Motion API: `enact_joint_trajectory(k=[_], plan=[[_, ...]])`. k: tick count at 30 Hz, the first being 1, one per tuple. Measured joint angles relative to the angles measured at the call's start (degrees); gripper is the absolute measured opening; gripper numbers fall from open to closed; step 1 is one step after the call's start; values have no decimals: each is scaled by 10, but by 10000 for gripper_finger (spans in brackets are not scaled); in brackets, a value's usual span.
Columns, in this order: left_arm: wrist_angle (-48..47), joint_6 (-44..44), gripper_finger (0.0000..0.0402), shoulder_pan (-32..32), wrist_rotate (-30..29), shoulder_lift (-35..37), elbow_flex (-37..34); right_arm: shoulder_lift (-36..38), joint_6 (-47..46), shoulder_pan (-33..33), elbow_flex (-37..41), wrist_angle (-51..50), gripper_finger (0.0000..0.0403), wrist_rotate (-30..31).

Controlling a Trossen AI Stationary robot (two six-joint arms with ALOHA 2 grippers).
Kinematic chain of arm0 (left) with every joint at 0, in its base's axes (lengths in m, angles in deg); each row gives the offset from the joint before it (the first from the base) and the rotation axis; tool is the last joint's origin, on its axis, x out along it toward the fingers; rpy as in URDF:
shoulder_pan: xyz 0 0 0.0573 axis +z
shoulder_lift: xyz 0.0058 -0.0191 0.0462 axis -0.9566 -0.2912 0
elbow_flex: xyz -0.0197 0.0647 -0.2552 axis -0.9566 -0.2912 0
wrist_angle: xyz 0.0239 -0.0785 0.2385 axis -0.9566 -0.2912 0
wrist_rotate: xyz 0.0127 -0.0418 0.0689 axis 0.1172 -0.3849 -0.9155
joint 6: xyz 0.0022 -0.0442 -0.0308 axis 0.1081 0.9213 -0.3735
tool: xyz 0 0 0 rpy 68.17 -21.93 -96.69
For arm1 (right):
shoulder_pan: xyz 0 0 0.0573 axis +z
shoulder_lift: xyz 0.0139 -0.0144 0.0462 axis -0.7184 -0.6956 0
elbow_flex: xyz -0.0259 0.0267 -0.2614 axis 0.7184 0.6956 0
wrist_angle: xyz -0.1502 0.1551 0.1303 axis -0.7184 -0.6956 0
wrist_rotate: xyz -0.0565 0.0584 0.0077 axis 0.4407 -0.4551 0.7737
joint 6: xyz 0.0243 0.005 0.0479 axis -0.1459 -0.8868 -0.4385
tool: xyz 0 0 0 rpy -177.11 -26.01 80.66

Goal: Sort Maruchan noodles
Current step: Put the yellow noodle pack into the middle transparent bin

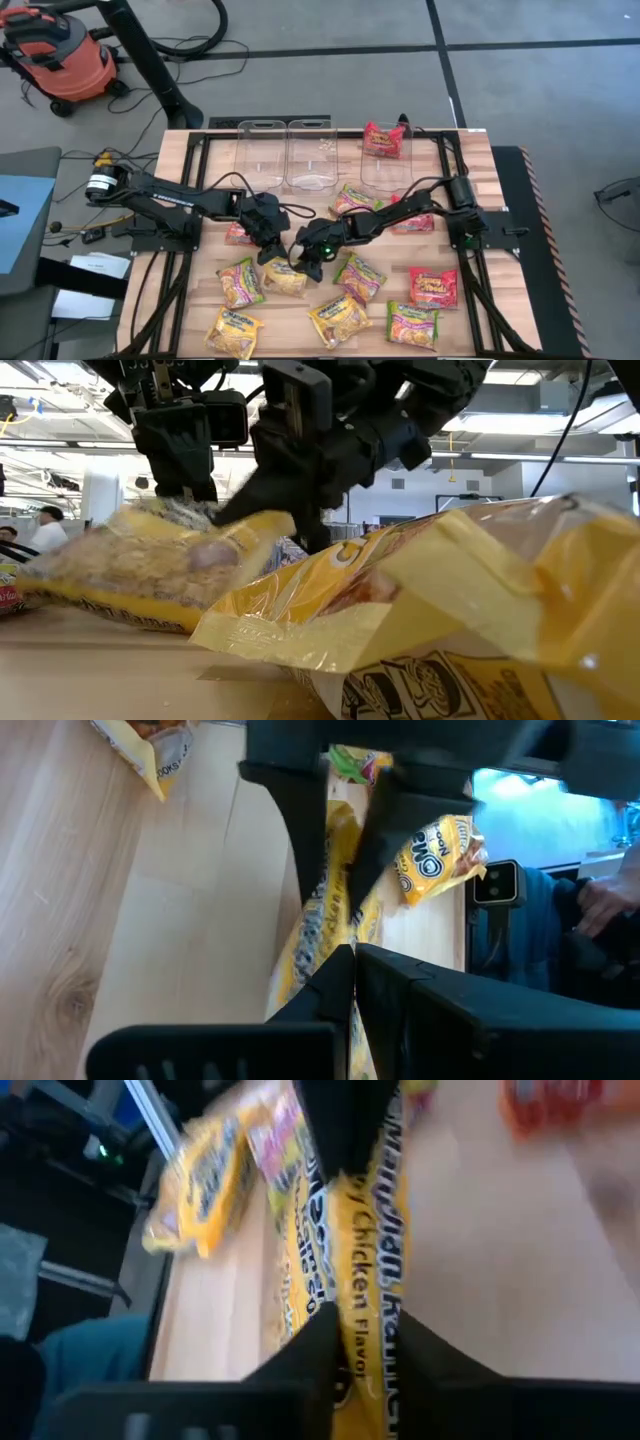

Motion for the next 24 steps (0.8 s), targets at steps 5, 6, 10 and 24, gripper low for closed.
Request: enact_joint_trajectory(k=[5, 6, 10, 24], plan=[[0, -3, 0, 0, 0, 0, 0, -1, 9, 0, 0, 0, 9, -8], [0, -3, 0, 0, 1, 0, 0, -1, 11, 0, 0, -1, 9, -8], [10, -3, 0, 0, 6, 0, 0, 9, 13, 0, 0, -13, 6, -9], [11, -20, 0, 11, -46, 112, 0, 124, 102, -26, 0, -174, 3, 34]])
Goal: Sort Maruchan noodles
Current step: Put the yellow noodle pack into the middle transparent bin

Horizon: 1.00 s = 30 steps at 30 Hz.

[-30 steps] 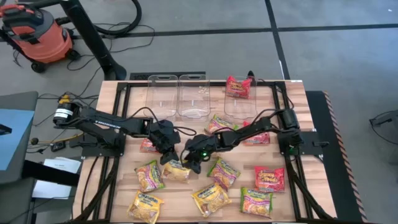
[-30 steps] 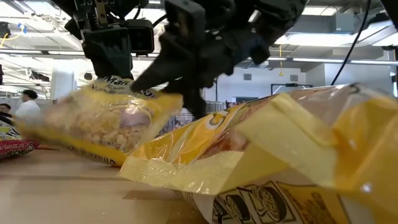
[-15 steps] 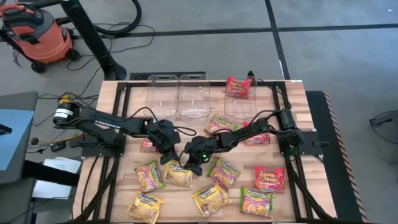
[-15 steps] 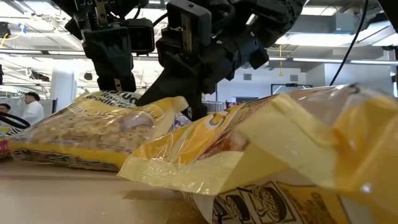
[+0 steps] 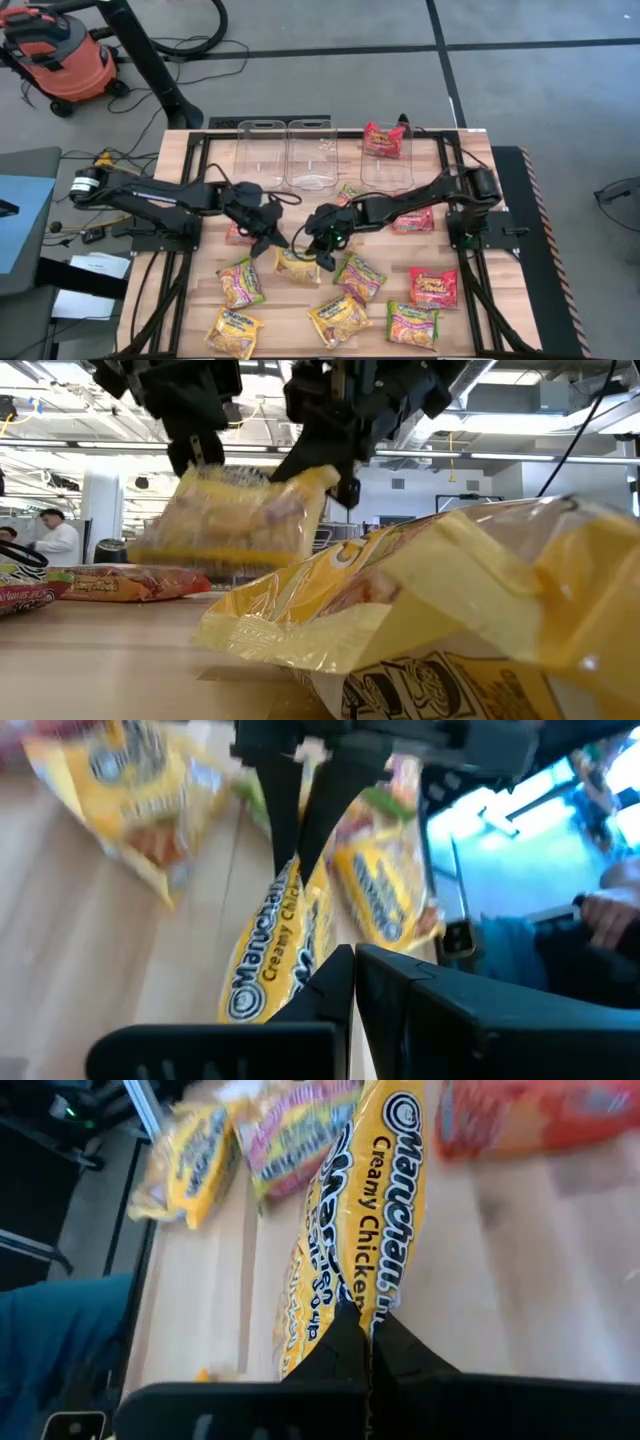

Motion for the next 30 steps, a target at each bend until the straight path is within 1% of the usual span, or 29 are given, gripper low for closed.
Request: enact_joint_trajectory(k=[8, 12, 15, 21, 24, 27, 30], plan=[[-1, -18, 0, 2, -56, 87, 0, 72, 60, -43, 0, -71, 3, 30], [1, -31, 0, 2, -97, 126, 0, 109, 103, -76, 0, -94, 3, 47], [1, -40, 0, 2, -121, 149, 0, 133, 133, -105, 0, -92, 3, 47], [0, -62, 0, 2, -139, 176, 0, 167, 206, -176, 0, -90, 3, 70], [0, -95, 0, 2, -158, 182, 0, 173, 239, -214, 0, -89, 3, 80], [-1, -146, 0, 3, -185, 182, 0, 173, 262, -253, 0, -80, 3, 91], [0, -202, 0, 3, -222, 181, 0, 167, 284, -289, 0, -47, 3, 91]])
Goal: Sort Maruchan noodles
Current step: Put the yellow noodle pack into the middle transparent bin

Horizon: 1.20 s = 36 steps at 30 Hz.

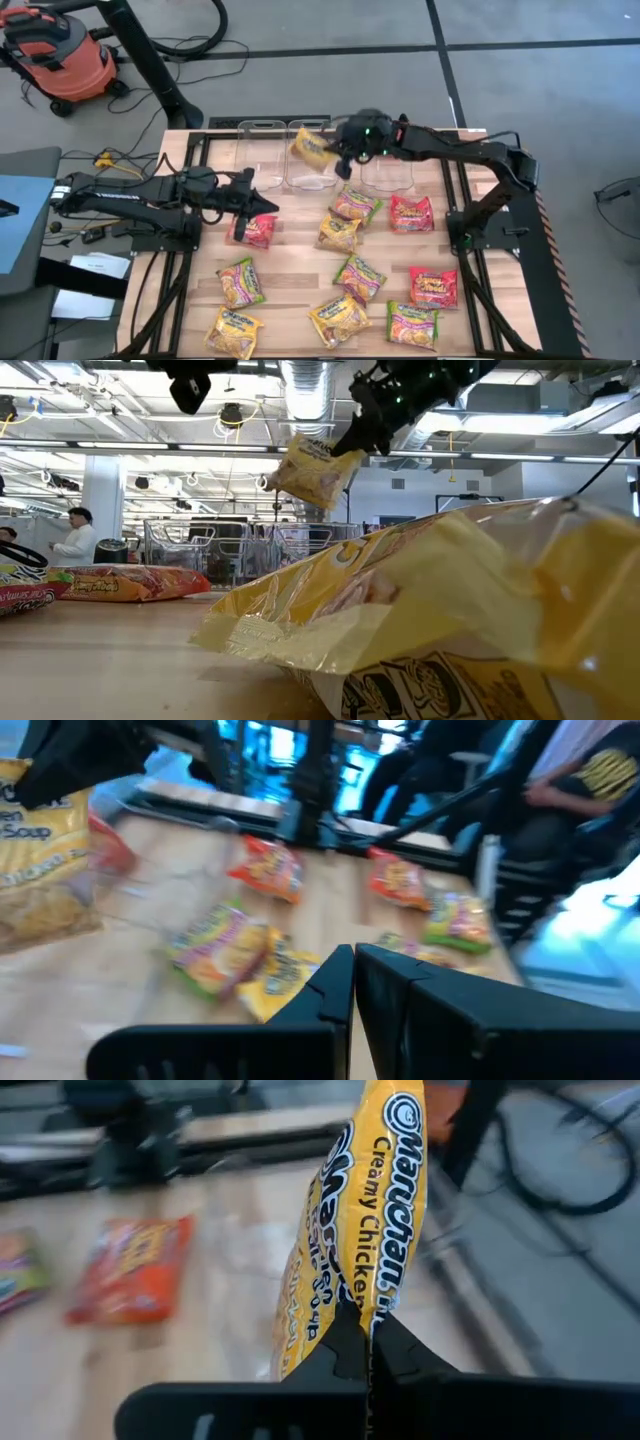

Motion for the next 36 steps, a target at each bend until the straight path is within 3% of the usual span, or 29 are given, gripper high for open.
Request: enact_joint_trajectory(k=[9, 21, 36], plan=[[1, -73, 0, 4, -147, 0, 0, -8, 109, -79, 0, 88, 3, 0], [5, -60, 0, 37, -157, 0, 0, -8, 272, -127, -1, 228, 3, -3], [6, -52, 0, 47, -153, 0, 0, -8, 313, -134, -87, 47, 3, -5]])
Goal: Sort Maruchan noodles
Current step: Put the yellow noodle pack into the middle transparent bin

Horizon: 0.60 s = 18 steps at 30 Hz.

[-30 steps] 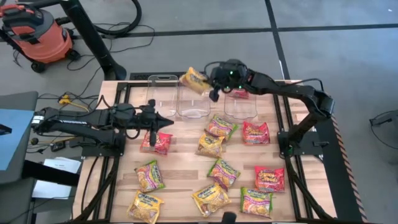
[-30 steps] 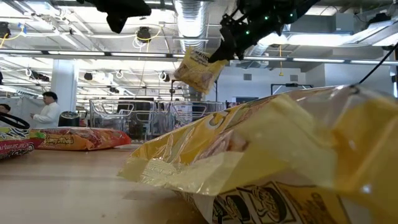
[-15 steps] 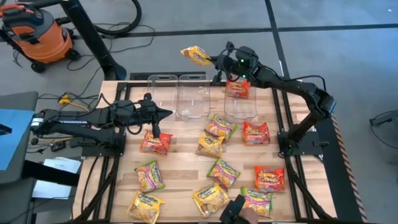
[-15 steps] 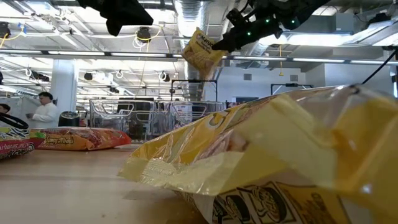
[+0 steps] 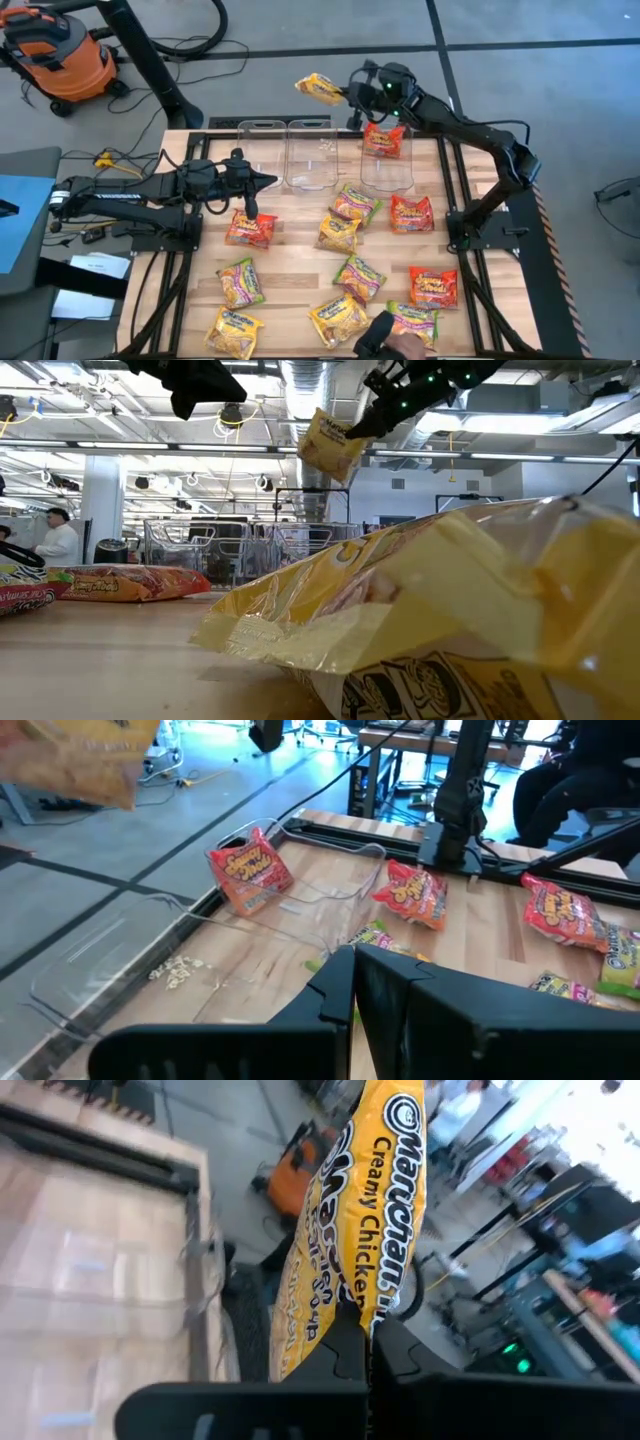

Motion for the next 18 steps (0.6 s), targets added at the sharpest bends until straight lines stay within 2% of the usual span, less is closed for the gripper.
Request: enact_joint_trajectory(k=[7, 18], plan=[[0, 1, 0, 0, 0, 0, 0, -37, -19, 10, 2, -44, 3, -2], [-11, 5, 0, 0, 1, 0, 0, -124, -12, 32, 0, -48, 3, -1]])
